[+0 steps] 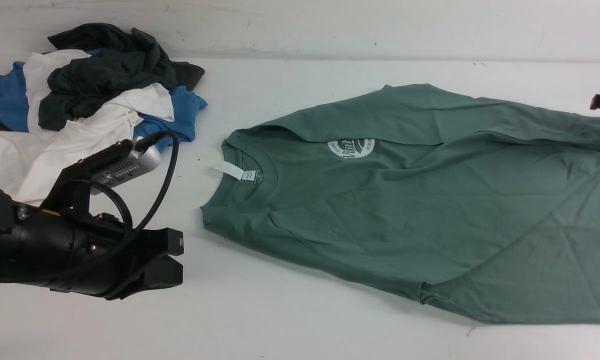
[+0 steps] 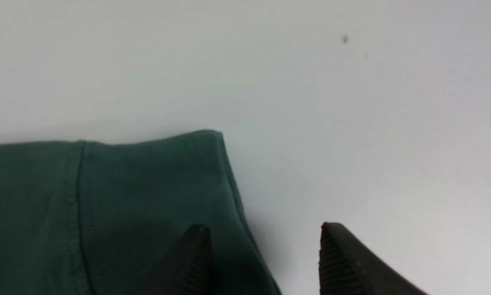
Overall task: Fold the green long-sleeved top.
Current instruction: Hold the cuff with your right arm as far away from the cuff, then drag and drop the cuff with your right arm onto the cuff closest to your right arm, then use both arms simultaneously to clamp the lower edge of the clothing fabric
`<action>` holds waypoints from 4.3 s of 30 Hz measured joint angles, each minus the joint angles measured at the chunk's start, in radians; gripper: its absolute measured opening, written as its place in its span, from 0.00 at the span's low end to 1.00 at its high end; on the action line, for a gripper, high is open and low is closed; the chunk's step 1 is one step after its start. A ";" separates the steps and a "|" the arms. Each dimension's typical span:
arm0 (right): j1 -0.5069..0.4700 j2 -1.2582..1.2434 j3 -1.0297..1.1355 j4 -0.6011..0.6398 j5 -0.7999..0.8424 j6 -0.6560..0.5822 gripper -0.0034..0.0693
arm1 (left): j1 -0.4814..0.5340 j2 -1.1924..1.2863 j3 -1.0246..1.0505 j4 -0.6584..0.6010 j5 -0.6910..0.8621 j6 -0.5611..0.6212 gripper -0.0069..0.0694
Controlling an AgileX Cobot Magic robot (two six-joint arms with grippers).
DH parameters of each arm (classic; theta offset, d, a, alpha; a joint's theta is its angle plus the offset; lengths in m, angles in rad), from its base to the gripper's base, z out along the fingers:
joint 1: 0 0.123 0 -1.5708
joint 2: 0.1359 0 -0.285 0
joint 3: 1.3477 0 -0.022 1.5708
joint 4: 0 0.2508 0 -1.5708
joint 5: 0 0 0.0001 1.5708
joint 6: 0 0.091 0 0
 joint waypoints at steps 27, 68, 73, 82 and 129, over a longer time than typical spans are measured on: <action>0.001 -0.182 0.000 0.070 0.055 -0.054 0.03 | 0.000 0.000 0.000 -0.001 -0.046 0.000 0.09; -0.002 -0.814 0.989 -0.085 0.307 0.045 0.59 | -0.006 0.045 -0.147 0.072 0.091 0.041 0.38; -0.002 -0.843 1.016 0.037 0.313 -0.019 0.61 | -0.043 0.147 -0.152 0.077 0.110 0.036 0.49; -0.002 -0.984 1.317 0.134 0.317 -0.086 0.61 | -0.064 0.439 -0.405 0.135 0.093 -0.058 0.53; -0.002 -1.095 1.598 0.256 0.278 -0.136 0.61 | 0.187 0.481 -0.487 0.255 0.293 0.037 0.11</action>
